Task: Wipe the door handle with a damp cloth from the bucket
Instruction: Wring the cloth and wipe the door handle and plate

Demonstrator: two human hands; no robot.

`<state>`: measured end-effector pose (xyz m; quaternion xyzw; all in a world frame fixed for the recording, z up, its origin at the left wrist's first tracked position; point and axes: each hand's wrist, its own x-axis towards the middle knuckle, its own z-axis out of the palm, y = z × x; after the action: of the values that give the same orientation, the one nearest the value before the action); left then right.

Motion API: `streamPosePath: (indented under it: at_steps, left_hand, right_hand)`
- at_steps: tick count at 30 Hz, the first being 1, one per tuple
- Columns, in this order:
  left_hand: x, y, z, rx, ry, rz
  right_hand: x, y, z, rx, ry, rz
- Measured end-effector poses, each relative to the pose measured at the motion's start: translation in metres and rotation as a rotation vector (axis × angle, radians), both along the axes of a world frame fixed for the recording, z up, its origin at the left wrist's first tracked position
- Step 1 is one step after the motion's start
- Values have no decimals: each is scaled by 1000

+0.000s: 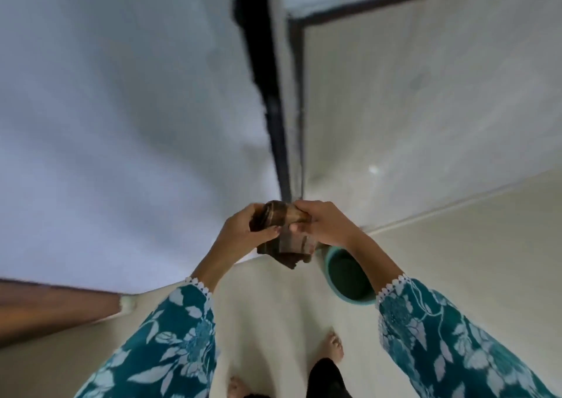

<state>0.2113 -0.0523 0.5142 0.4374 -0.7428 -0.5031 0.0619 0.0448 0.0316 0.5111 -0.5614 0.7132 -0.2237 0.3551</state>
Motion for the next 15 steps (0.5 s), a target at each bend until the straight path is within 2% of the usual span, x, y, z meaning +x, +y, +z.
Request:
streamPosePath:
  at_steps: [3, 6, 7, 9, 11, 15]
  left_hand:
    - [69, -11, 26, -136, -83, 119]
    - [144, -18, 45, -193, -108, 239]
    - [151, -18, 46, -177, -83, 287]
    - [264, -23, 64, -166, 22, 477]
    - [272, -24, 64, -80, 123, 535]
    - [362, -24, 74, -33, 350, 775]
  right_hand:
    - [63, -33, 20, -79, 16, 74]
    - [140, -61, 35, -344, 61, -4]
    - [151, -60, 39, -410, 51, -27]
    - [271, -78, 65, -522, 68, 119]
    - [291, -78, 63, -478, 80, 183]
    - [395, -92, 57, -481, 128, 292]
